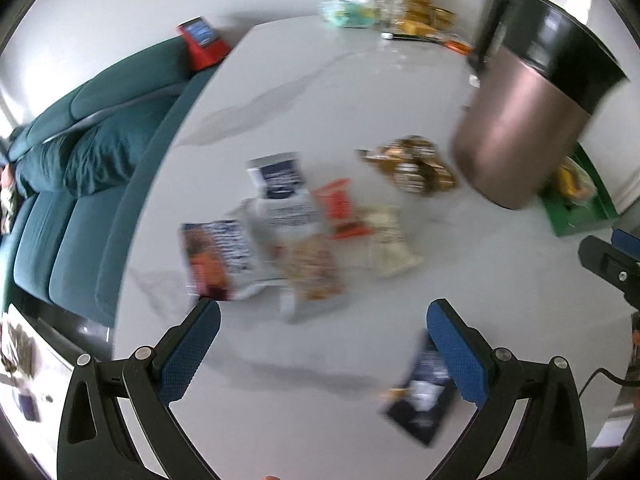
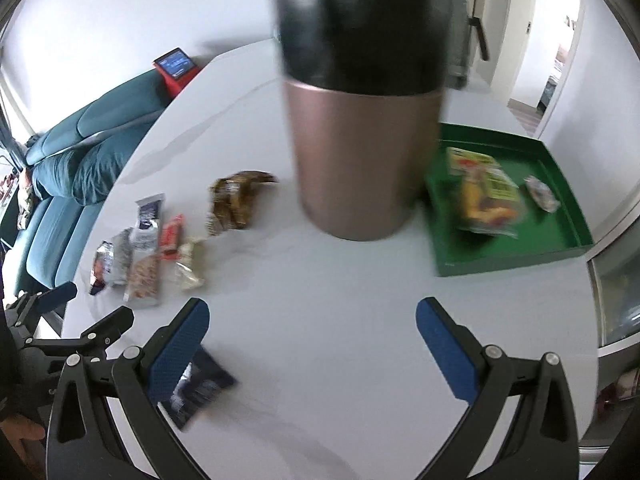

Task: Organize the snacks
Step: 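Move both open tools back toward the remaining snacks on the table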

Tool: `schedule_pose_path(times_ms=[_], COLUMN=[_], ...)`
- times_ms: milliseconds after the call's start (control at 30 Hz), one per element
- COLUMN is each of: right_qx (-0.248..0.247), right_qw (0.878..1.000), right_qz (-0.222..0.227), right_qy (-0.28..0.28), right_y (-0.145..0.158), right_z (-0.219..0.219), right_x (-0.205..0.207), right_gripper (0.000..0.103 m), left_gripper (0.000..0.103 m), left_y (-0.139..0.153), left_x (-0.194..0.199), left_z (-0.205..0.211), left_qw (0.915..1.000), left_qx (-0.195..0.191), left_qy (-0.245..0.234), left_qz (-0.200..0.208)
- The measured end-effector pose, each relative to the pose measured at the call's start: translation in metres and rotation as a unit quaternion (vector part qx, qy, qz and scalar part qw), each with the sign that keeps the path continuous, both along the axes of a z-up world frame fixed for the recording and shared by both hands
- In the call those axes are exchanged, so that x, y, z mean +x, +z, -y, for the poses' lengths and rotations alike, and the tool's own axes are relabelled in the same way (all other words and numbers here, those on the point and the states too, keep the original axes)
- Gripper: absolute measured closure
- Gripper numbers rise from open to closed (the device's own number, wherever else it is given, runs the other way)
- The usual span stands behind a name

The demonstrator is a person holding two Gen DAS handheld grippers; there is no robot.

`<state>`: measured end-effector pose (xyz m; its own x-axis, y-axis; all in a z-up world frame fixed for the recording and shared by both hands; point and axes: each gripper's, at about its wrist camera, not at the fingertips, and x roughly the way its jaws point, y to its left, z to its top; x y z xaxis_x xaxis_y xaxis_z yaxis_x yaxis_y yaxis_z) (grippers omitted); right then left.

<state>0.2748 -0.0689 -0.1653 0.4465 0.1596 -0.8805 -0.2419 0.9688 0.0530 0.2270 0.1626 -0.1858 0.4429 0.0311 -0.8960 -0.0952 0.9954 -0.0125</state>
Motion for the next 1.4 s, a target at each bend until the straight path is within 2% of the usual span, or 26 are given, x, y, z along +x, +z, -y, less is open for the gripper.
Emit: schedule_pose_path(times_ms=[233,467,767,1067,1300,1400], right_qx=[-0.01,-0.024,-0.04,-0.055,-0.072,-0.056], right_qw=[1.0,0.999,0.998,0.997,0.993,0.993], right_qz=[-0.009,-0.011,-0.028,-0.049,-0.067,-0.081], right_qy=[0.011,0.021,0.032,0.038,0.06,0.067], right_y=[-0.006,-0.011,-0.042,-0.069,-0.086,-0.092], right_z=[-0.045,-0.066,-0.088,-0.101,-0.11,-0.112], right_x=[0.014,0.037,0.069,0.1,0.115,0.119], right_gripper=[0.0,0.0,0.0,0.0,0.0,0.0], left_gripper=[0.002,0.002,0.002,0.001,0.001,0.001], left_y=[-0.025,-0.044,-0.06,-0.068,-0.071,-0.071], left_x=[0.019,0.037,0.053,0.055,0.057,0.059], left_z=[-0.053,-0.08,-0.091,-0.102,-0.107,-0.111], left_qw=[0.9993,0.9975,0.9959,0.9943,0.9953,0.9949], left_qx=[-0.008,-0.027,-0.037,-0.056,-0.037,-0.036], left_qy=[0.029,0.05,0.049,0.053,0.044,0.043], left_qz=[-0.022,-0.041,-0.067,-0.074,-0.078,-0.084])
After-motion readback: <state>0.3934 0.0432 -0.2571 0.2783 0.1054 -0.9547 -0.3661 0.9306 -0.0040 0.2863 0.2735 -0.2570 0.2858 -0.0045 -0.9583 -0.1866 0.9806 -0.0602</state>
